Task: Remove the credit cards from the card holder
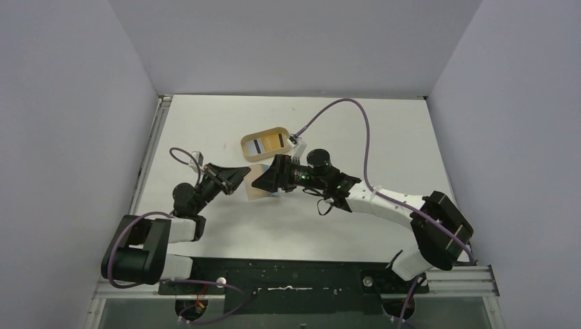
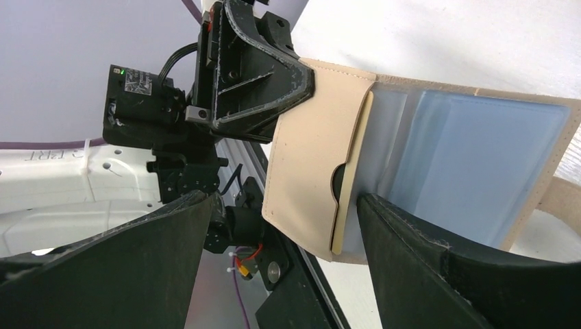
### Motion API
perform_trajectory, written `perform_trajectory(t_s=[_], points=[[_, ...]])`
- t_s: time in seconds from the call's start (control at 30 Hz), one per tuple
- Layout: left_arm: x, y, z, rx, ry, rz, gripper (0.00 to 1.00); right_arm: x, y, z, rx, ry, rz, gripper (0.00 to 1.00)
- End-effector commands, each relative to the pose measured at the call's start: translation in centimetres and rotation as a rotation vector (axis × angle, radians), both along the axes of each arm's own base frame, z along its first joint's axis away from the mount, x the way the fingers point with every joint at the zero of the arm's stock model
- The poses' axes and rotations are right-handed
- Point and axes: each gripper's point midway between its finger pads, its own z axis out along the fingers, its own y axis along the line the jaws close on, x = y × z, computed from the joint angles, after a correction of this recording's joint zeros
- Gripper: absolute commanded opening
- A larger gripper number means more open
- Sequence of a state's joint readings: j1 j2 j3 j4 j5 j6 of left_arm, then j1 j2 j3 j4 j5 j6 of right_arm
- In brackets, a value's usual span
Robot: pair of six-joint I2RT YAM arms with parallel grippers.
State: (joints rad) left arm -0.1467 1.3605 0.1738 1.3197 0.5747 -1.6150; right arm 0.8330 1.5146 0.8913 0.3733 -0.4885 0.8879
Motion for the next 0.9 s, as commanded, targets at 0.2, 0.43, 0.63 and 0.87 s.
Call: perform_trajectory(t_s=[0.2, 0.43, 0.63, 0.87], points=[[-0.5, 0.4, 1.4, -0.007, -0.078, -0.001, 0.00, -2.3, 1.0, 6.6, 0.193, -0.077, 0.115, 0.81], [-0.4, 0.4, 1.4, -0.002, -0.082, -0.003, 0.00, -3.0, 1.4, 6.9, 0.238, -0.047, 0.159, 0.81], [-0.6, 0.3, 1.9, -0.005, -0.093, -0.018, 0.00, -2.2, 1.9, 4.2, 0.237, 0.020, 0.126, 0.75], [-0.8, -0.1, 2.8, -0.008, -0.121, -0.052, 0.00, -0.7, 1.2, 2.6, 0.189, 0.031, 0.027, 0.47]])
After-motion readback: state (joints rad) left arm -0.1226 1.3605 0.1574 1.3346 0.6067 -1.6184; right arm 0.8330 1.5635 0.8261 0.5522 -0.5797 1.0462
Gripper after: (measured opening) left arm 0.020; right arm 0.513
